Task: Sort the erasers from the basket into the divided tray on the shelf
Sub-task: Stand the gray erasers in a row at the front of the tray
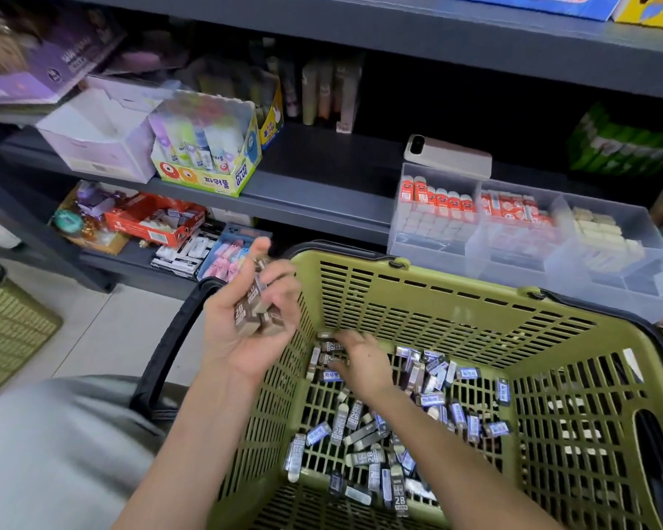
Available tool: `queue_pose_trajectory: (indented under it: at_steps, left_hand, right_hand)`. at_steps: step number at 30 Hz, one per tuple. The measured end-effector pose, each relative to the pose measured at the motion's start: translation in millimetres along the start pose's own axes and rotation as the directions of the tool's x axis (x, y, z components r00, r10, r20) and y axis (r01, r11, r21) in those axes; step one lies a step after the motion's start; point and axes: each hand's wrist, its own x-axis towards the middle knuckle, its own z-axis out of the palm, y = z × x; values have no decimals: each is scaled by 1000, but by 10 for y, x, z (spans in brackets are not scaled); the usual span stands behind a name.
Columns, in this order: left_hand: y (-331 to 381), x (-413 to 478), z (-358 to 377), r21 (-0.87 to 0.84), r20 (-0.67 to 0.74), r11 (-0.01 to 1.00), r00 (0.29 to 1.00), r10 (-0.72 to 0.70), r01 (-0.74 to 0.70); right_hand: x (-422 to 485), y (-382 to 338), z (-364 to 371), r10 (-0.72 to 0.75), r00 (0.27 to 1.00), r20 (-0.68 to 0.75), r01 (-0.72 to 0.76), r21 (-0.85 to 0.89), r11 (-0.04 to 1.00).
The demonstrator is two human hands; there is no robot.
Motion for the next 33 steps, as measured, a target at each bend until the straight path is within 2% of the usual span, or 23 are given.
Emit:
queue_pose_trajectory:
  at_steps: [2,7,12,14,18,20,23,25,28,31,32,33]
  left_hand:
    - [18,9,4,-61,-40,995,997,71,-73]
    - [16,46,2,43,-100,991,986,133,-129]
    - [-47,85,13,207,-189,972,971,148,-108]
    - [-71,92,27,231,-213,970,968,128,-78]
    - [-84,82,11,162,-201,986,978,61,-28]
    - [-91,80,4,194,-196,981,979,47,-8]
    - [-122,89,-22,286,-251,958,967,51,24]
    - [-155,102,-39,375,-314,926,946,78,48]
    - [-238,116,-62,544,-430,827,893,131,141]
    - [-347,104,-124,577,-561,778,813,156,249]
    - [-385,93,-143,587,-588,756,794,153,289]
    - [-424,87,-166,592,-604,736,785,137,328]
  right_hand:
    - [47,-24,85,33,999,11,-32,-72,997]
    - [63,-20,153,212,975,62,-203,-127,971]
    - [-25,-49,192,185,979,87,-168,-169,971]
    - [-104,-79,221,159,982,100,-150,-94,984]
    - [-272,-106,307,111,984,141,-130,130,983]
    - [-304,-111,325,83,981,174,-112,168,979]
    - [-283,-93,259,124,961,248,-190,264,945]
    - [-281,-81,145,197,929,314,-328,448,832]
    - [-361,-98,-209,222,897,382,-440,720,537]
    - [-512,-104,-688,238,917,319,-372,900,228]
    - [-572,-107,-850,256,932,258,-311,930,196]
    - [-633,-117,-998,272,946,178,-238,949,207]
